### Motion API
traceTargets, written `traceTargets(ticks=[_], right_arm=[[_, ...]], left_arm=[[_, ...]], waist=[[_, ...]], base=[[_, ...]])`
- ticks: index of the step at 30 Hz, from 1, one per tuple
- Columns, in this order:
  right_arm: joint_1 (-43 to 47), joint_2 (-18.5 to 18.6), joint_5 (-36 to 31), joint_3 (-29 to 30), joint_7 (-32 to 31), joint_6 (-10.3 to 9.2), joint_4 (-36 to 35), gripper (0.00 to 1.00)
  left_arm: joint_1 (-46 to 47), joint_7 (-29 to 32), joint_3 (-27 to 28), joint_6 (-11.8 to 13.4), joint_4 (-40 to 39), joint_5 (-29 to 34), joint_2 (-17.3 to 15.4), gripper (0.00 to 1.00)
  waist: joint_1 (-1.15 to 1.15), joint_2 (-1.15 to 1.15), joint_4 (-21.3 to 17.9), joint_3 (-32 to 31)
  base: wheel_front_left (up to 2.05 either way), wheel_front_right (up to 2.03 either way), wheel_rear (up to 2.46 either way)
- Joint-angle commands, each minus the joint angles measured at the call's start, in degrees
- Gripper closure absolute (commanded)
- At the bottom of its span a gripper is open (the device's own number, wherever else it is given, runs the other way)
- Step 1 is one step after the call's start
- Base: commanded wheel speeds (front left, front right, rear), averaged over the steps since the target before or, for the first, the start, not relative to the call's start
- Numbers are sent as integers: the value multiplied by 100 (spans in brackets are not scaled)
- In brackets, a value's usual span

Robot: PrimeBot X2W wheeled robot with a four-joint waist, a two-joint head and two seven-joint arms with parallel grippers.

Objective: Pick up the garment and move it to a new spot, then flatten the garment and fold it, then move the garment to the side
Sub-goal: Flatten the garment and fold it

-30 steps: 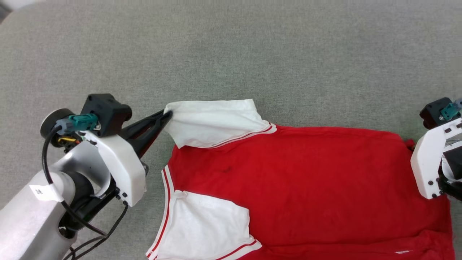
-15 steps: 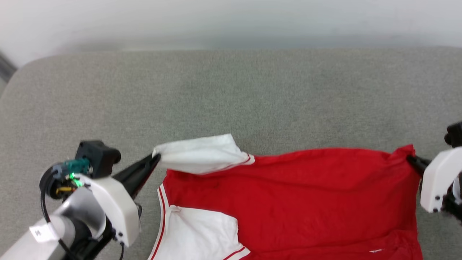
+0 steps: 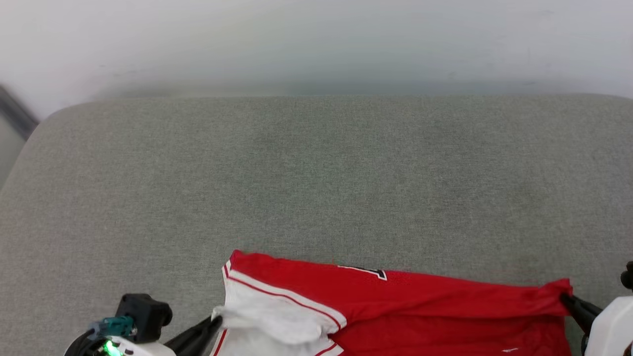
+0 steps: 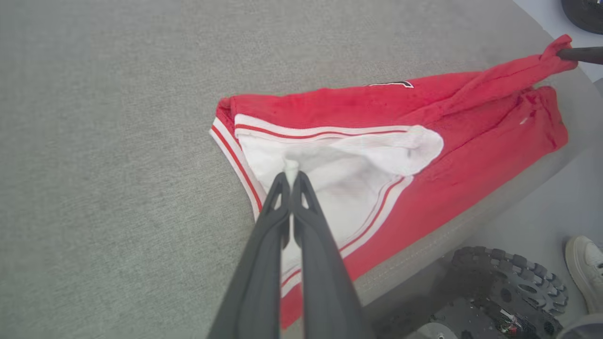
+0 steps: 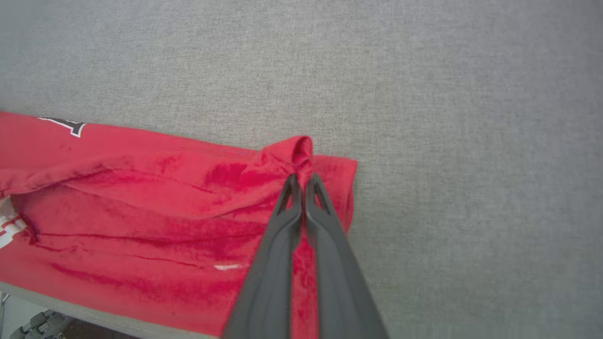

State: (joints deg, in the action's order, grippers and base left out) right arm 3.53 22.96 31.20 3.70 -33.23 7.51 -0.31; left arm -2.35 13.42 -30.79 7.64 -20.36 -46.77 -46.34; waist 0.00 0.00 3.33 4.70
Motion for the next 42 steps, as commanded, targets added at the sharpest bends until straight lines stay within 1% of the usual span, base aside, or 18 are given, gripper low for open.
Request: traceTargets(ticks=[1, 5, 11, 14, 15, 21, 22, 23, 24, 27, 30, 34, 39, 42], right_arm=[[84, -24, -10, 55, -21, -5, -51, 100], [427, -13, 36, 71, -202, -5, -161, 100], [696, 231, -31, -127, -394, -5, -89, 100], [686, 376, -101, -320, -287, -5, 30, 100], [560, 472, -124, -497, -148, -5, 194, 100], [332, 613, -147, -887, 170, -5, 492, 100], [300, 626, -138, -948, 226, -5, 539, 82], [273, 636, -135, -1001, 295, -5, 591, 1], [268, 635, -113, -1048, 340, -5, 662, 0], [252, 661, -40, -1165, 418, -5, 782, 0], [193, 683, 45, -1127, 513, -5, 782, 0], [179, 530, 227, -852, 561, -4, 674, 0], [362, 301, 303, -447, 544, -4, 405, 0], [515, 138, 223, -223, 453, -4, 249, 0]], left_arm=[[-71, -14, -10, 17, -5, -19, -37, 100], [-287, 49, -157, -19, 135, -21, -82, 100], [-212, 126, -409, -215, 578, 27, 71, 100], [-127, 179, -570, -319, 864, 97, 155, 100], [-30, 167, -693, -430, 1153, 164, 266, 100], [144, 179, -841, -596, 1642, 257, 418, 100], [151, 194, -867, -602, 1714, 248, 445, 78], [162, 203, -890, -615, 1776, 255, 465, 13], [166, 196, -900, -631, 1840, 253, 485, 0], [165, 24, -865, -653, 1929, 206, 599, 0], [210, -248, -776, -628, 1937, 236, 670, 0], [267, -879, -489, -442, 1827, 292, 870, 0], [216, -1728, -171, -182, 1780, 519, 1018, 0], [71, -2353, 71, 51, 1799, 583, 1180, 0]], waist=[[0, 0, 2, 10], [0, 0, 13, 52], [0, 0, 18, 101], [0, 0, 1, 140], [0, 0, -13, 212], [0, 0, -25, 318], [0, 0, -23, 312], [0, 0, -20, 283], [0, 0, -18, 241], [0, 0, -7, 98], [0, 0, 10, -46], [0, 0, 56, -217], [0, 0, 110, -428], [0, 0, 117, -539]], base=[[0, 0, 0], [0, 0, 0], [0, 0, 0], [0, 0, 0], [0, 0, 0], [0, 0, 0], [0, 0, 0], [0, 0, 0], [0, 0, 0], [0, 0, 0], [0, 0, 0], [0, 0, 0], [0, 0, 0], [0, 0, 0]])
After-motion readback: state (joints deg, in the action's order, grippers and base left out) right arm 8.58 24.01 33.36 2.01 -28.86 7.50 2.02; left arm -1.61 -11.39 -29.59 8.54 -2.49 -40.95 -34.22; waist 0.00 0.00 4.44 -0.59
